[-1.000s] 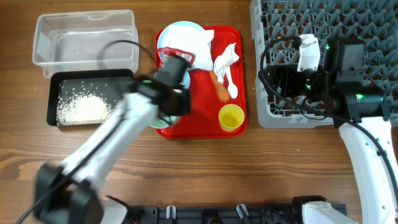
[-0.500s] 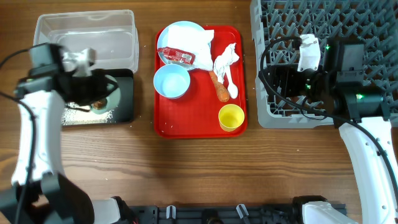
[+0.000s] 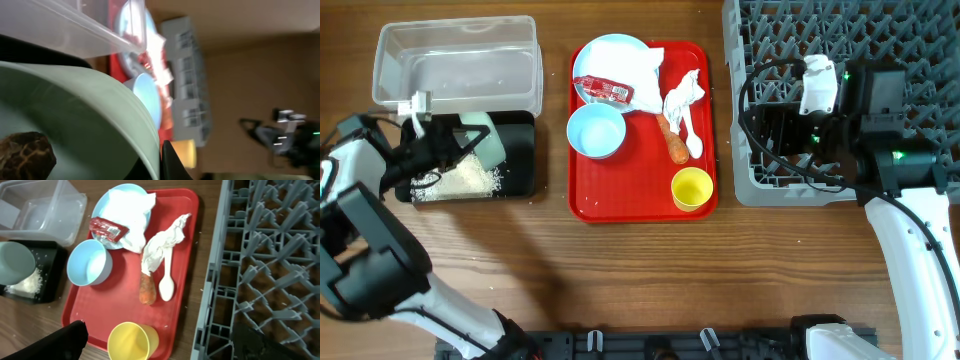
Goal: Sort waste into correct bins and load items into the dishwasher rack
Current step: 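Tip the green bowl over the black tray to dump the nut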
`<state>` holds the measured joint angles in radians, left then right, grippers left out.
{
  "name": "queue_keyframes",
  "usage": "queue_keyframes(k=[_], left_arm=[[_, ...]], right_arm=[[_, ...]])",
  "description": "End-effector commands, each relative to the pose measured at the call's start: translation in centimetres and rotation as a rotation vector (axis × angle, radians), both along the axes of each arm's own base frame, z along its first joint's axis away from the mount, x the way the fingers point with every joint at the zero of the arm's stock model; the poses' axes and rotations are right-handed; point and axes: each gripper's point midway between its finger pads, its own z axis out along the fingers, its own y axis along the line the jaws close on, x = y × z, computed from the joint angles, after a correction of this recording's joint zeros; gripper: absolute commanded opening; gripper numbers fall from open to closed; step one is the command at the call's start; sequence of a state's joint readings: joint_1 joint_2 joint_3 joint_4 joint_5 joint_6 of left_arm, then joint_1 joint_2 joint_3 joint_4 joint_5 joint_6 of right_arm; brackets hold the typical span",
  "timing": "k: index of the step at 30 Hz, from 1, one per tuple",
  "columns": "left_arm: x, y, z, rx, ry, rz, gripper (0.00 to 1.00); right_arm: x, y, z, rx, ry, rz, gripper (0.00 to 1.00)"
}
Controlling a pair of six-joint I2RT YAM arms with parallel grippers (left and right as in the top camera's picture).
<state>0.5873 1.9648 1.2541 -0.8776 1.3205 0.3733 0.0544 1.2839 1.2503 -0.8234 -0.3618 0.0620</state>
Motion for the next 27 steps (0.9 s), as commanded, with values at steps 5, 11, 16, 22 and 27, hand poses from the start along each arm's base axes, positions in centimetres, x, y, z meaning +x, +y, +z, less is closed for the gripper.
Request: queue_keyframes(k=[5, 11, 16, 22, 27], left_arm=[[0.46, 1.41, 1.97, -0.272, -0.058, 0.059, 0.04], [0.46, 1.41, 1.99, -0.330, 0.027, 0.072, 0.04], [0.46, 1.41, 1.97, -0.384, 0.107, 0.083, 0.04], [0.46, 1.41, 1.98, -0.499, 0.281, 0.108, 0.04], [1.14, 1.90, 1.81, -0.407, 0.156, 0.091, 0.04]], right_arm=[[0.39, -0.49, 0.46, -0.028, -0.019, -0.013, 0.96], [0.39, -0.50, 0.46, -0.028, -0.019, -0.014, 0.96], [0.39, -0.50, 0.44, -0.028, -0.018, -0.014, 0.98], [0.38, -0.48, 0.45, -0.028, -0.018, -0.013, 0.99], [0.39, -0.47, 0.46, -0.027, -0.018, -0.014, 0.99]])
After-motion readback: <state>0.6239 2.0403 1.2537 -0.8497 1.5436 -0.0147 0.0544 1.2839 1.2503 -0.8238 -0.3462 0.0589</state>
